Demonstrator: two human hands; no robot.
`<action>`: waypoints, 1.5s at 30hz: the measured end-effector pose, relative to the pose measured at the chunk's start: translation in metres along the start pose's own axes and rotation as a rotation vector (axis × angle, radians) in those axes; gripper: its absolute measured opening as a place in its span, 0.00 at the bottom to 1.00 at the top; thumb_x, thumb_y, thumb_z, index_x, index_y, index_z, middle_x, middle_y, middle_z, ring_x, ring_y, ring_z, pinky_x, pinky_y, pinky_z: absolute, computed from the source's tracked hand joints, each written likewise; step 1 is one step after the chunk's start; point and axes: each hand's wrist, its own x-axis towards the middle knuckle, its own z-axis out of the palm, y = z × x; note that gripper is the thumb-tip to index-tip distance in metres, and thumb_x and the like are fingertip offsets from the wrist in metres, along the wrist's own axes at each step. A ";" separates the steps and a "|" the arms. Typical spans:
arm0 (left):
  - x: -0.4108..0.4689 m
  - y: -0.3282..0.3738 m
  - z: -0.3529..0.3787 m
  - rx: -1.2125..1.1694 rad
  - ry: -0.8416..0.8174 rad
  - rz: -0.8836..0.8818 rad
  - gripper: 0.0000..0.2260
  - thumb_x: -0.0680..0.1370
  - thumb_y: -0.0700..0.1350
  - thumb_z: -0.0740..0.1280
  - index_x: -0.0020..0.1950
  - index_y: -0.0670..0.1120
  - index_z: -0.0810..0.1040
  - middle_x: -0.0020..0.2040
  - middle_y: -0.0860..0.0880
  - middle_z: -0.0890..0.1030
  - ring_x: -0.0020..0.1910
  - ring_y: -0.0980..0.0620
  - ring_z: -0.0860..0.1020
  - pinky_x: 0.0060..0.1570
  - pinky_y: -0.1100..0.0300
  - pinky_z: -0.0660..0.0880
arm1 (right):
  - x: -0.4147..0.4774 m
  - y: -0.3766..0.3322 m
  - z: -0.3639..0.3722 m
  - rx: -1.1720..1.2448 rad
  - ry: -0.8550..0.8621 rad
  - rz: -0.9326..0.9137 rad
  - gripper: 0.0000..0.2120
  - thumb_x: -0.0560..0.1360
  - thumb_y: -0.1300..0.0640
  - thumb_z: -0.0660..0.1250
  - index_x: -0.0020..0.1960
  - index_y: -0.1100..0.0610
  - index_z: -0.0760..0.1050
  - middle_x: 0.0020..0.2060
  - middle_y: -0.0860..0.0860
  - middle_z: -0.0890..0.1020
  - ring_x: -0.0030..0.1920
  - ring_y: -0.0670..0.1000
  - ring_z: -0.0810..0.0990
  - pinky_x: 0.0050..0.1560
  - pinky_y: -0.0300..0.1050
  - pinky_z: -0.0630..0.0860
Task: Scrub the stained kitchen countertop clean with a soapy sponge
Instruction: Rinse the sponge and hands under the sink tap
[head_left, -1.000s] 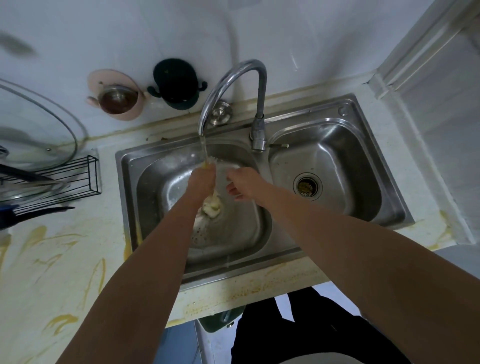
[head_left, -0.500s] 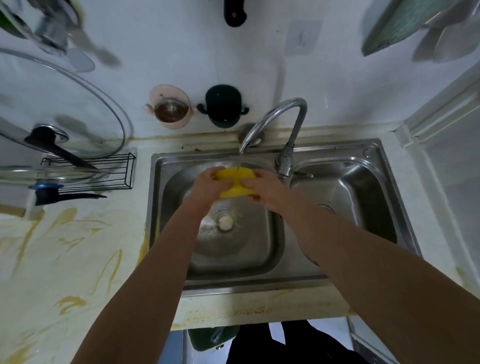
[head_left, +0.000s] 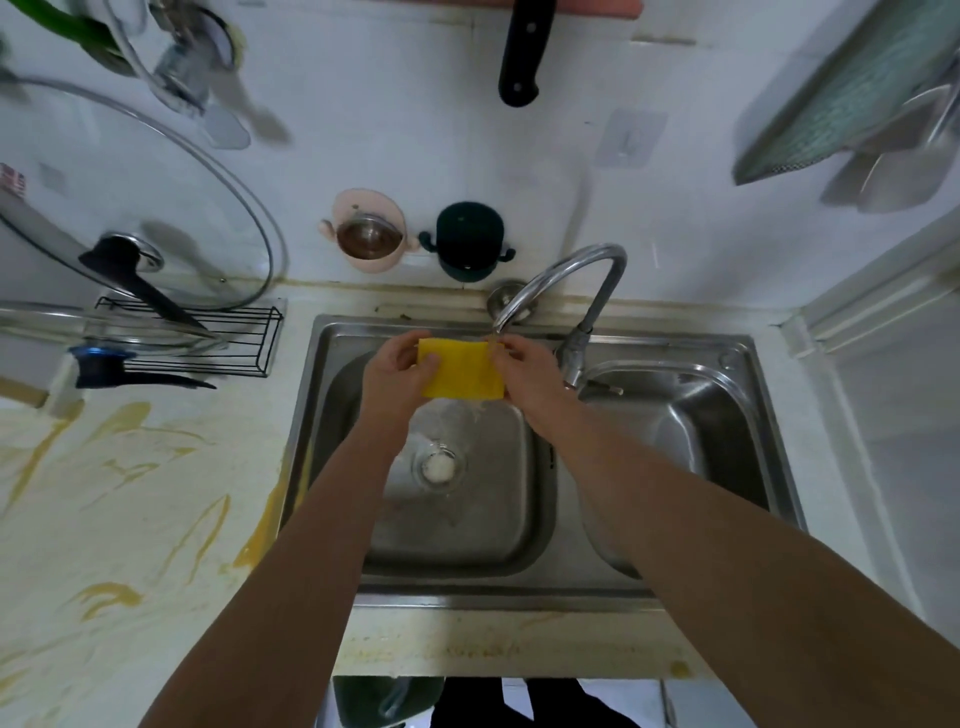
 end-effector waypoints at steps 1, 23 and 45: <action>-0.002 0.001 -0.004 -0.051 0.006 -0.017 0.16 0.81 0.40 0.70 0.68 0.48 0.78 0.58 0.48 0.82 0.57 0.49 0.81 0.50 0.53 0.83 | 0.001 -0.004 0.004 -0.019 0.014 -0.005 0.16 0.76 0.45 0.66 0.60 0.49 0.81 0.55 0.51 0.82 0.54 0.52 0.81 0.55 0.58 0.81; -0.001 0.004 0.001 -0.295 0.037 -0.288 0.09 0.84 0.45 0.66 0.63 0.51 0.81 0.63 0.45 0.75 0.61 0.42 0.75 0.59 0.40 0.80 | 0.004 -0.023 0.011 -0.044 -0.052 0.043 0.21 0.74 0.43 0.70 0.63 0.53 0.77 0.55 0.52 0.78 0.56 0.55 0.78 0.60 0.60 0.78; 0.035 0.011 0.094 -0.068 -0.262 -0.525 0.21 0.81 0.51 0.66 0.70 0.41 0.77 0.59 0.41 0.82 0.52 0.42 0.81 0.56 0.43 0.81 | -0.028 -0.018 -0.062 -0.098 0.027 -0.297 0.20 0.65 0.72 0.68 0.47 0.49 0.82 0.47 0.45 0.83 0.52 0.46 0.79 0.49 0.43 0.78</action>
